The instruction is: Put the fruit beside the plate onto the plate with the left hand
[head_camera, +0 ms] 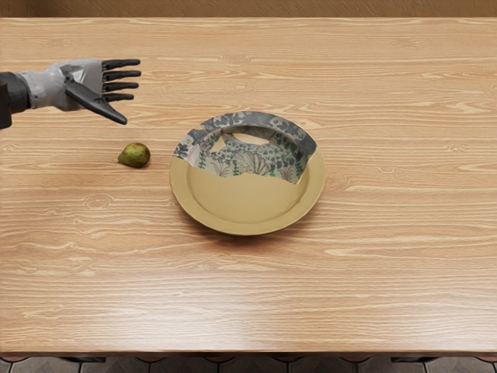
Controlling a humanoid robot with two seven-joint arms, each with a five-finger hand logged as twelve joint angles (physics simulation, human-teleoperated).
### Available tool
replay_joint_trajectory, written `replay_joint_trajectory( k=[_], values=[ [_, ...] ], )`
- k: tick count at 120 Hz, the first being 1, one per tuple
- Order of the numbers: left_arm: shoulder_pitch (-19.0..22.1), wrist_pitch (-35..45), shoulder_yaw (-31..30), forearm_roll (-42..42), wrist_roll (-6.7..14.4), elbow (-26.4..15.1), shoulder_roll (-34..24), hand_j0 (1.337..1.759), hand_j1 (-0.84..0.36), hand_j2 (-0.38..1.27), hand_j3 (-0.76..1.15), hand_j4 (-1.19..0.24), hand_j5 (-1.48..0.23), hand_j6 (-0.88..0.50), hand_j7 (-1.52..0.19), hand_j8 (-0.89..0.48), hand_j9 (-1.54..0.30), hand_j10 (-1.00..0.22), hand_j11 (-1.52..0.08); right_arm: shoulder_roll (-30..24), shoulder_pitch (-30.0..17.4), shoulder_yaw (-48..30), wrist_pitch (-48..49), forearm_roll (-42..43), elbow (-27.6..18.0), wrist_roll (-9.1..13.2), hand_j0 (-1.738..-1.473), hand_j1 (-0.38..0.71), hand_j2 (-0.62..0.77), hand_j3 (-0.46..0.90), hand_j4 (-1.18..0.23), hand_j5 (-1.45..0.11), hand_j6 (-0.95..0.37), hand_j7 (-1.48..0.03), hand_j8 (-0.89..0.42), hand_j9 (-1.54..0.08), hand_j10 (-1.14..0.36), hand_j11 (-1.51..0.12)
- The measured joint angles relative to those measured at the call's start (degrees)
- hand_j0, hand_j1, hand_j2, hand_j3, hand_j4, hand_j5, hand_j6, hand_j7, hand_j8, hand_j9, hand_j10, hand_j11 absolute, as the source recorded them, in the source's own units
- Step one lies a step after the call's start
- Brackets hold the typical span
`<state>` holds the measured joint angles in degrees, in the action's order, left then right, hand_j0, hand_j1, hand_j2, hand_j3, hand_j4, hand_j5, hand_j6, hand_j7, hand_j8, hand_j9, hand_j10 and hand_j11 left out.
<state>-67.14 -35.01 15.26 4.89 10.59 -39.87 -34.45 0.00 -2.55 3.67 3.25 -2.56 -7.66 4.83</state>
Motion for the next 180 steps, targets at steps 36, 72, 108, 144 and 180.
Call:
replay_joint_trajectory(
  k=[36,72,108,144,180],
  values=[
    [-2.73,0.0,0.0,7.68,0.18,-0.04,-0.38,1.658,0.35,0.0,0.0,0.0,0.0,0.0,0.0,0.0,0.0,0.0,0.0,0.0,0.02,-0.06,0.0,-0.06,0.09,-0.01,-1.658,-0.32,0.0,0.0,-0.02,-0.03,-0.02,-0.03,-0.02,-0.03,-0.02,-0.03],
    [-7.54,0.0,-0.02,30.61,0.21,0.1,-0.21,1.658,0.35,0.0,0.0,0.0,0.0,0.0,0.0,0.0,0.0,0.0,0.0,0.0,0.02,-0.07,0.0,-0.07,0.1,0.09,-1.658,-0.32,0.0,0.0,-0.02,-0.03,-0.02,-0.03,-0.02,-0.03,-0.02,-0.03],
    [-7.44,0.0,-5.36,45.59,0.36,-3.98,0.25,1.658,0.35,0.0,0.0,0.0,0.0,0.0,0.0,0.0,0.0,0.0,0.0,0.0,0.02,-0.07,0.0,-0.07,0.1,0.1,-1.658,-0.32,0.0,0.0,-0.02,-0.03,-0.02,-0.03,-0.02,-0.03,-0.02,-0.03],
    [-9.58,2.36,-15.66,47.98,0.39,-10.44,0.35,1.658,0.35,0.0,0.0,0.0,0.0,0.0,0.0,0.0,0.0,0.0,0.0,0.0,0.01,-0.07,0.0,-0.07,0.1,0.1,-1.658,-0.32,0.0,0.0,-0.02,-0.03,-0.02,-0.03,-0.02,-0.03,-0.02,-0.03],
    [-12.2,10.76,-22.27,48.58,0.39,-12.03,4.28,1.658,0.35,0.0,0.0,0.0,0.0,0.0,0.0,0.0,0.0,0.0,0.0,0.0,0.03,-0.07,0.0,-0.07,0.1,0.1,-1.658,-0.32,0.0,0.0,-0.02,-0.03,-0.02,-0.03,-0.02,-0.03,-0.02,-0.03]
  ],
)
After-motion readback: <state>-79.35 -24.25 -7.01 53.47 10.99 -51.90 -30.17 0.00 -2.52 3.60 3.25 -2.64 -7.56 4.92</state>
